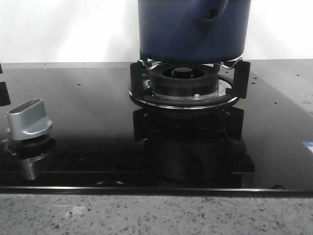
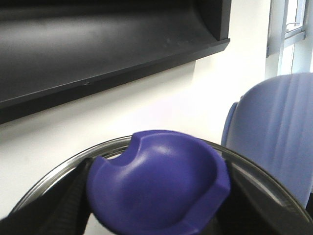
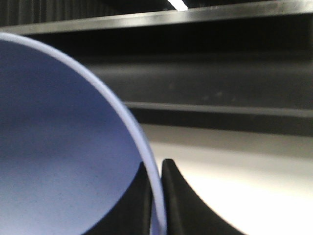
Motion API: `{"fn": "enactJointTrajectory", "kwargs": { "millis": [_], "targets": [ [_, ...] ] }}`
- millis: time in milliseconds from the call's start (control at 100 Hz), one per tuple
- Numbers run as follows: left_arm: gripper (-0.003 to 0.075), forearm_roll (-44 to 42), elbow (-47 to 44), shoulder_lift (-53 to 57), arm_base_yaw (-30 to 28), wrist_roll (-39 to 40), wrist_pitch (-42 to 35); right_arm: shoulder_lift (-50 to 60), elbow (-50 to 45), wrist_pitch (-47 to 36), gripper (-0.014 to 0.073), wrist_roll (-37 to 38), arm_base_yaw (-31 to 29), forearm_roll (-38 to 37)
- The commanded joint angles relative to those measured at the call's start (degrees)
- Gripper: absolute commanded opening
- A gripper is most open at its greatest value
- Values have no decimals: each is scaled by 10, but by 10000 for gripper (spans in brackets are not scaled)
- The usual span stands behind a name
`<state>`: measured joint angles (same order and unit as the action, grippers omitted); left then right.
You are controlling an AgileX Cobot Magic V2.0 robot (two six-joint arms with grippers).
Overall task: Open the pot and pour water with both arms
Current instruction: 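Tilt the bowl with the right gripper, pouring water into the pot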
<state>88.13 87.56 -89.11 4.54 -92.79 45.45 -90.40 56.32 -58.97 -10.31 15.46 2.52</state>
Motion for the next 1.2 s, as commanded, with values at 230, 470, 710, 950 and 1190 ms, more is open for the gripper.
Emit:
{"fn": "enactJointTrajectory", "kwargs": {
  "millis": [230, 470, 710, 950, 1190],
  "targets": [
    [316, 47, 23, 29, -2, 6, 1, 30, 14, -79, -68, -1, 1, -4],
    [316, 47, 23, 29, -2, 6, 1, 32, 14, -100, -68, -1, 1, -3],
    [316, 47, 23, 29, -2, 6, 1, 34, 14, -108, -68, -1, 1, -3],
    [316, 47, 23, 29, -2, 6, 1, 34, 14, -111, -68, -1, 1, -3],
    [316, 47, 23, 29, -2, 6, 1, 34, 14, -108, -68, -1, 1, -3]
  ]
}}
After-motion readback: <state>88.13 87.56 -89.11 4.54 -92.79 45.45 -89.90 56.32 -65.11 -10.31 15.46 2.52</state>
